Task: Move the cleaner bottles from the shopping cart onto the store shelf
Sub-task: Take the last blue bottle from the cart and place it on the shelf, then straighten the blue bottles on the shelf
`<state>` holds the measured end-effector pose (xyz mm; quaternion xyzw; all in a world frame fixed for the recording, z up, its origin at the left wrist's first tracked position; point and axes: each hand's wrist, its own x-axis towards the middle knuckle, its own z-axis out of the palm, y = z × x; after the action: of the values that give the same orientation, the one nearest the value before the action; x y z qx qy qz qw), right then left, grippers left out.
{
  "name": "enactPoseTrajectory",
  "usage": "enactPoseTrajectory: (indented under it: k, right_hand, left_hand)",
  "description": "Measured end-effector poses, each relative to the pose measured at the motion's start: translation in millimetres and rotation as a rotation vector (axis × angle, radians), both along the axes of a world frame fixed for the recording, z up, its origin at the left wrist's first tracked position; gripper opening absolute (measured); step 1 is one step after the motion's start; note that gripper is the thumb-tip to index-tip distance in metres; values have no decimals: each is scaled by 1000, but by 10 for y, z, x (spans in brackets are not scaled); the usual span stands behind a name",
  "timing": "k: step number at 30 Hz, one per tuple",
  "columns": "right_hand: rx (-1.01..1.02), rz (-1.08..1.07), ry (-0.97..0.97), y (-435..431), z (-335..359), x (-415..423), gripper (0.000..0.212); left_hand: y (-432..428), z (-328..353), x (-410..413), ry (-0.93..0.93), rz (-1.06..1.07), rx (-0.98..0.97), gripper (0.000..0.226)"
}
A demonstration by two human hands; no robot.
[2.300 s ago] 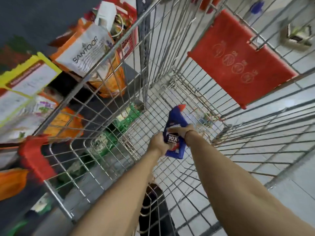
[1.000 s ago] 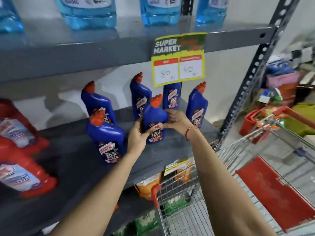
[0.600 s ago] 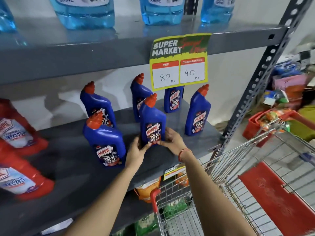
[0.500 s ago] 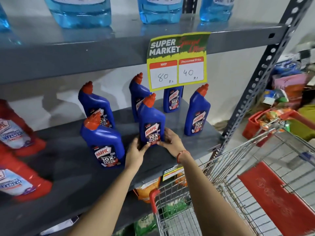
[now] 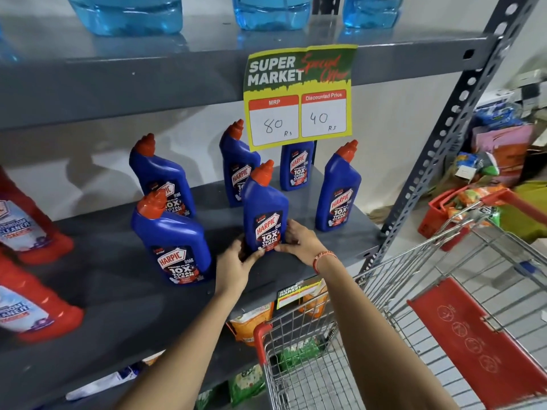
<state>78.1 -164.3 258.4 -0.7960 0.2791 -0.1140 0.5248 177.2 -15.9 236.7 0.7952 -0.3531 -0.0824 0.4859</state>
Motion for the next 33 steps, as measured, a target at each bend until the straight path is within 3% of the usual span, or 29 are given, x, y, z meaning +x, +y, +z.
enactPoseTrajectory:
  k: [17, 19, 21, 23, 25, 28, 31, 33]
  right_hand:
    - [-70, -96, -23, 119, -41, -77, 65]
    - [-87, -167, -48, 180, -99, -81, 66]
    - [44, -314, -136, 288, -146, -119, 69]
    - [83, -487, -219, 451, -164, -177, 55]
    - [-97, -569, -255, 681, -184, -199, 28]
    - [-230, -435, -308, 1031, -210, -93, 14]
    - [-171, -109, -247, 1280, -169, 193, 43]
    - [-72, 53, -219, 1383, -117, 390, 62]
  left_hand:
    - [7, 75, 28, 78, -66, 68, 42]
    - [43, 134, 40, 150, -89, 88, 50]
    - [148, 184, 23, 334, -139, 46, 67]
    - [411, 232, -37, 359, -220, 59, 68]
    - [808, 232, -88, 253, -258, 44, 47]
    - [1381, 223, -45, 108, -78, -112, 7]
    - [1649, 172, 286, -18, 240, -145, 18]
    - [1658, 127, 529, 38, 269, -70, 44]
